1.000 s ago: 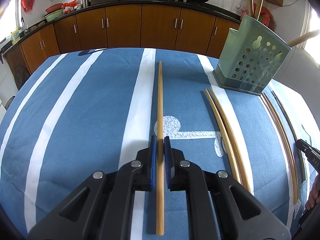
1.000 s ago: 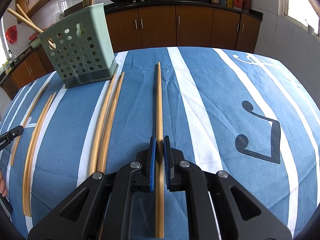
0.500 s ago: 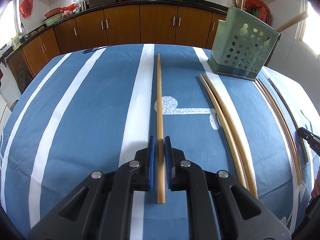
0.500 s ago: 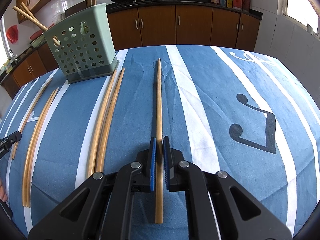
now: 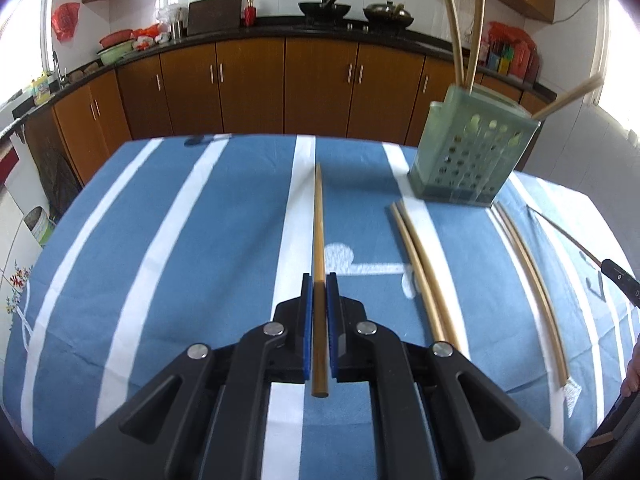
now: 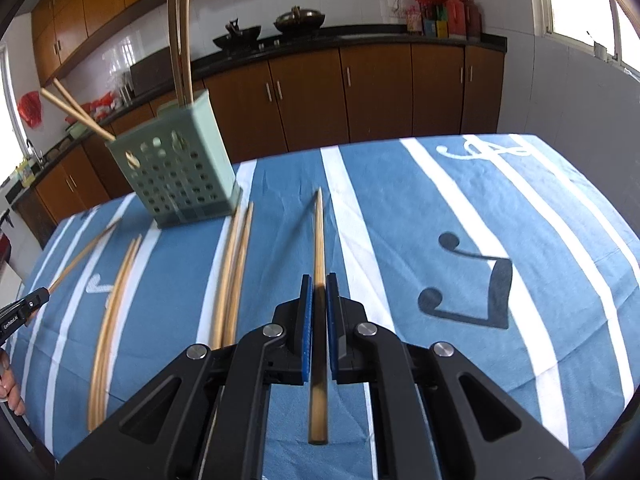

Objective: Organize utensils
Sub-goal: 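Lift the left tool's chopstick toward the holder while the right tool lifts its chopstick, then lower the chopstick into the green holder with the left tool while the right tool inserts its chopstick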

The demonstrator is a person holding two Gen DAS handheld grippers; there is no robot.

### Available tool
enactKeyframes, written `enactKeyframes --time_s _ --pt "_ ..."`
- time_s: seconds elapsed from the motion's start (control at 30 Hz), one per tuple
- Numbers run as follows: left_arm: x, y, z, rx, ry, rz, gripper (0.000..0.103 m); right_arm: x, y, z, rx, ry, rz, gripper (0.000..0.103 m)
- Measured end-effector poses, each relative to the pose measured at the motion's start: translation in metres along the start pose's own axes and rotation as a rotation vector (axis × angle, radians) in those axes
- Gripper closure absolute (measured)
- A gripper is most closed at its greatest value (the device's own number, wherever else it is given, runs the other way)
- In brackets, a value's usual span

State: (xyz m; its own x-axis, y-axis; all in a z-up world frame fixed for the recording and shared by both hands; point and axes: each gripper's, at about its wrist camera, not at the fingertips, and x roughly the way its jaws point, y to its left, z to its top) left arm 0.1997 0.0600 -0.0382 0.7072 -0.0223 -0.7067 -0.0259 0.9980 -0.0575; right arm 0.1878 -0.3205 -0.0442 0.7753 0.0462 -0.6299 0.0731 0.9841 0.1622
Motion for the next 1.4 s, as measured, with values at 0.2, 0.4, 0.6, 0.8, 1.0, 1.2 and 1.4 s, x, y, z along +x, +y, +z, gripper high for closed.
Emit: enactKeyframes --time_s 0.2,0.4,0.6,0.8,1.0,1.2,1.4 --pt "-0.031 0.0 0.02 -0.017 -0.099 -0.01 0.095 -0.021 -0.002 0.015 0.011 -0.078 0.017 0.096" --pt "-0.061 0.001 0.037 -0.032 -0.198 -0.031 0.095 -0.037 -0.001 0.027 0.013 -0.133 0.033 0.096" --pt "-0.079 -0.001 0.05 -0.042 -0.257 -0.048 0.095 -0.046 0.003 0.034 0.012 -0.167 0.045 0.096" --pt "-0.085 -0.002 0.056 -0.037 -0.275 -0.051 0.095 -0.047 0.005 0.035 0.008 -0.175 0.049 0.096" --pt "-0.085 -0.002 0.058 -0.042 -0.279 -0.056 0.095 -0.048 0.007 0.037 0.01 -0.184 0.049 0.096" --pt "-0.098 -0.005 0.07 -0.052 -0.305 -0.102 0.095 -0.064 0.017 0.057 -0.004 -0.241 0.097 0.096" --pt "-0.126 -0.026 0.096 -0.037 -0.386 -0.177 0.095 -0.094 0.037 0.089 -0.013 -0.32 0.22 0.096"
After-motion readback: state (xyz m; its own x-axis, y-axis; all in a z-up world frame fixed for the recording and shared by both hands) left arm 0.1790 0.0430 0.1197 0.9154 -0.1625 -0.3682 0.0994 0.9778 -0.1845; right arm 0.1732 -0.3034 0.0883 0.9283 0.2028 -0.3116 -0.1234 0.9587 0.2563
